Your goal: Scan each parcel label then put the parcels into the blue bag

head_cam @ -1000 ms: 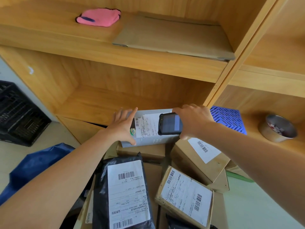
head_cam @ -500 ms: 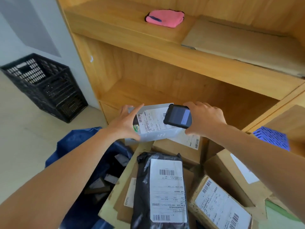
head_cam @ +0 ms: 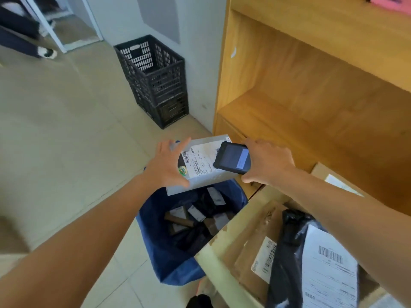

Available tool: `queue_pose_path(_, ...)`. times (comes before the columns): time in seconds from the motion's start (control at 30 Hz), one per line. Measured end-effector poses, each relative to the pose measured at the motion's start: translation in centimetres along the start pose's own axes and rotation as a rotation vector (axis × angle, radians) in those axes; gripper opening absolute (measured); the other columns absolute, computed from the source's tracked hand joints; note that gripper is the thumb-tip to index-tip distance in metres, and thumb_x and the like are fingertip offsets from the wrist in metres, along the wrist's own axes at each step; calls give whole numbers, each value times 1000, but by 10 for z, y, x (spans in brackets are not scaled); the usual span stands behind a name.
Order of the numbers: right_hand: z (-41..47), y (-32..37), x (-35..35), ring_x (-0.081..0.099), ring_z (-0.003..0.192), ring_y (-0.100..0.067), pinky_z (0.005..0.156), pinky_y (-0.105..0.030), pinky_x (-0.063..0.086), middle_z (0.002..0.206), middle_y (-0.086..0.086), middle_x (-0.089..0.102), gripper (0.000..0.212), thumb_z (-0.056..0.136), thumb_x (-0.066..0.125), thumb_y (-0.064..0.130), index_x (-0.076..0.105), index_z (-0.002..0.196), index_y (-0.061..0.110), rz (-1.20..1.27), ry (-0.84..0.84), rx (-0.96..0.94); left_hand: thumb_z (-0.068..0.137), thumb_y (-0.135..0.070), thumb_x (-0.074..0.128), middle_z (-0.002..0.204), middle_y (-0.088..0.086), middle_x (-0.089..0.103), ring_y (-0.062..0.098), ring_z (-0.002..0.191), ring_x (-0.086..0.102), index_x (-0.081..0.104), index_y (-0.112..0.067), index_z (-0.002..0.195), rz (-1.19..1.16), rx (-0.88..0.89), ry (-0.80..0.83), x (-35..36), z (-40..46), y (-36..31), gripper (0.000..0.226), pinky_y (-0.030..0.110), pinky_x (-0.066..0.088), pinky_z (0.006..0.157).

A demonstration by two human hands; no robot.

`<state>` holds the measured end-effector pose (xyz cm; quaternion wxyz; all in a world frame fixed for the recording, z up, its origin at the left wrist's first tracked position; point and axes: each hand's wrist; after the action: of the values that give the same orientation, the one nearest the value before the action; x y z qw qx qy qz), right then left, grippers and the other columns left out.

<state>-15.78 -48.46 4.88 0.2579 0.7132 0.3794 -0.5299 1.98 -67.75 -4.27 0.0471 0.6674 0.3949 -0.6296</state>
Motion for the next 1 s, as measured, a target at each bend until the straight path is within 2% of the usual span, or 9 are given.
queue_pose_path(0.07, 13, 16, 16, 58, 106, -26, 69, -35, 48, 119, 1, 56, 90, 67, 83, 46, 38, 144, 27, -1, 43, -32, 44, -45, 83, 129, 4, 30, 28, 131, 20, 14, -40, 153, 21, -54, -8, 13, -5, 19, 129, 46, 41, 102)
queue_pose_path(0.2, 37, 35, 53, 58, 107, -26, 66, -35, 43, 120, -1, 56, 88, 68, 84, 47, 40, 141, 25, -53, 125, -73, 47, -48, 82, 133, 8, 28, 30, 132, 19, 12, -38, 152, 51, -175, 12, 52, -11, 44, 127, 47, 39, 103)
queue_pose_path(0.37, 57, 48, 102, 58, 105, -28, 67, -37, 42, 120, -4, 57, 82, 69, 84, 49, 42, 135, 23, -153, 261, -110, 47, -56, 82, 142, 10, 24, 32, 136, 16, 13, -39, 153, 67, -205, 84, 109, -16, 62, 127, 51, 38, 104)
queue_pose_path(0.47, 63, 50, 121, 54, 94, -27, 64, -36, 38, 109, -4, 56, 74, 71, 83, 44, 44, 129, 22, -187, 305, -129, 49, -56, 84, 157, 14, 6, 34, 146, -1, 18, -39, 153, -6, -273, 89, 135, -16, 61, 124, 63, 25, 113)
queue_pose_path(0.53, 65, 49, 128, 52, 88, -26, 59, -35, 35, 103, -3, 55, 68, 70, 82, 43, 45, 123, 22, -194, 315, -133, 54, -57, 85, 162, 9, -12, 32, 149, -16, 19, -41, 153, -28, -292, 94, 143, -15, 59, 121, 72, 14, 110)
queue_pose_path(0.6, 66, 46, 130, 52, 84, -25, 56, -34, 33, 97, -2, 53, 66, 70, 82, 44, 44, 120, 22, -191, 315, -134, 57, -61, 83, 163, 4, -17, 30, 150, -20, 17, -41, 154, 27, -244, 99, 148, -11, 58, 119, 76, 13, 108)
queue_pose_path(0.8, 60, 35, 112, 52, 73, -21, 49, -30, 30, 91, 1, 55, 67, 68, 84, 38, 47, 122, 21, -137, 324, -92, 63, -59, 79, 161, 6, 9, 32, 151, -4, 21, -33, 156, 152, -98, 85, 137, 2, 39, 113, 70, 19, 112)
queue_pose_path(0.9, 51, 23, 94, 53, 81, -24, 48, -32, 30, 98, 0, 57, 69, 67, 85, 39, 47, 122, 20, -122, 285, -80, 60, -63, 78, 157, 7, 22, 33, 149, 10, 26, -27, 155, 169, -1, 47, 127, 13, 20, 114, 65, 26, 113)
queue_pose_path(1.0, 39, 3, 72, 53, 79, -25, 48, -33, 31, 98, -1, 57, 70, 68, 86, 41, 49, 124, 20, -65, 240, -38, 61, -62, 79, 155, 7, 29, 30, 146, 19, 26, -25, 156, 179, 67, 45, 116, 26, -8, 115, 57, 32, 113)
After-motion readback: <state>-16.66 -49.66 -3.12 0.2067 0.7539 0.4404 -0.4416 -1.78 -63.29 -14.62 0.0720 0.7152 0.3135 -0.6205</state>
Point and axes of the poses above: each hand's wrist, its own z-axis towards the middle knuckle, its own x-axis out of the palm, y = z × x
